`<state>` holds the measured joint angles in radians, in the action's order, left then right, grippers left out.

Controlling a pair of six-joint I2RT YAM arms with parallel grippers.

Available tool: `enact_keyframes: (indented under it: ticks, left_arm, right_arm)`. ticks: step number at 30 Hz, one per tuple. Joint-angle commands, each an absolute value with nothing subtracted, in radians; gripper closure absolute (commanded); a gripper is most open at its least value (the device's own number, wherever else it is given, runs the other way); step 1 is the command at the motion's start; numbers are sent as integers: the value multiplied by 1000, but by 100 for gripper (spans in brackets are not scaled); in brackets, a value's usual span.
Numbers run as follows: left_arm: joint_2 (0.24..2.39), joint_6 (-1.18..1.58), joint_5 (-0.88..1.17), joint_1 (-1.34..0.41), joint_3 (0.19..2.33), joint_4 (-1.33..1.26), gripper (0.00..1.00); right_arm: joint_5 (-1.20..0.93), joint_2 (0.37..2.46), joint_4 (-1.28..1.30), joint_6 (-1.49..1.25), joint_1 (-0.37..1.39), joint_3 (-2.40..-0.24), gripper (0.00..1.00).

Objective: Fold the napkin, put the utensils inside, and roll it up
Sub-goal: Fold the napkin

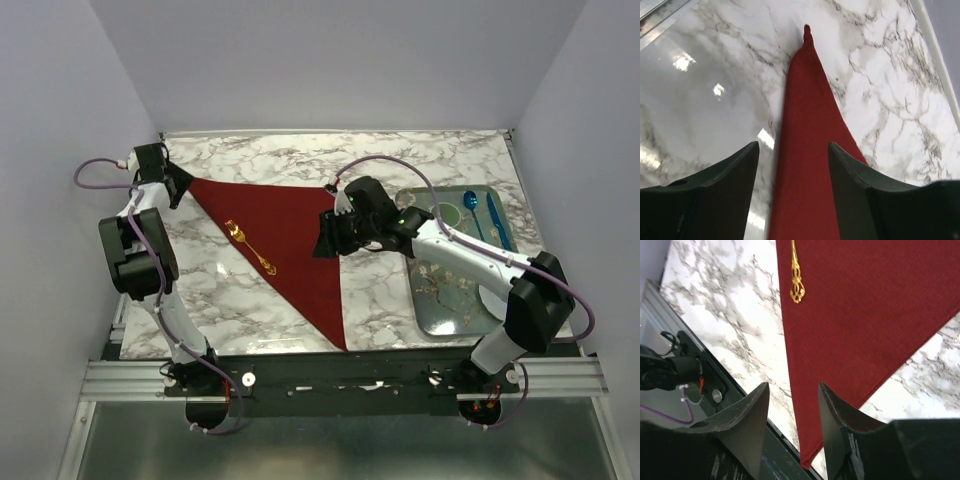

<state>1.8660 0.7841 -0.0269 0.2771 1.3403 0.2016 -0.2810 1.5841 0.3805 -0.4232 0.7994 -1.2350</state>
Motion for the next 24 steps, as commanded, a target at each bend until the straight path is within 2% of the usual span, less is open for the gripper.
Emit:
enact_keyframes:
  ticks: [1, 6, 9, 17, 24]
  left_arm:
    - [2023, 831, 96, 328, 1442, 20, 39]
    - [2177, 851, 124, 351, 1578, 60, 36]
    - [2238, 853, 159, 354, 1638, 69, 44]
    - [2284, 858, 173, 357, 1660, 75, 48]
    - [2304, 818, 150, 357, 1684, 106, 45]
  right_arm:
    - [-399, 1605, 330, -440, 761, -1261, 48]
    - [-423, 1583, 325, -402, 723, -1250, 48]
    - [-445, 1575, 325, -391, 692, -1244, 48]
    - [-462, 1565, 324, -382, 657, -1226, 48]
    - [-474, 1572, 324, -390, 653, -1223, 48]
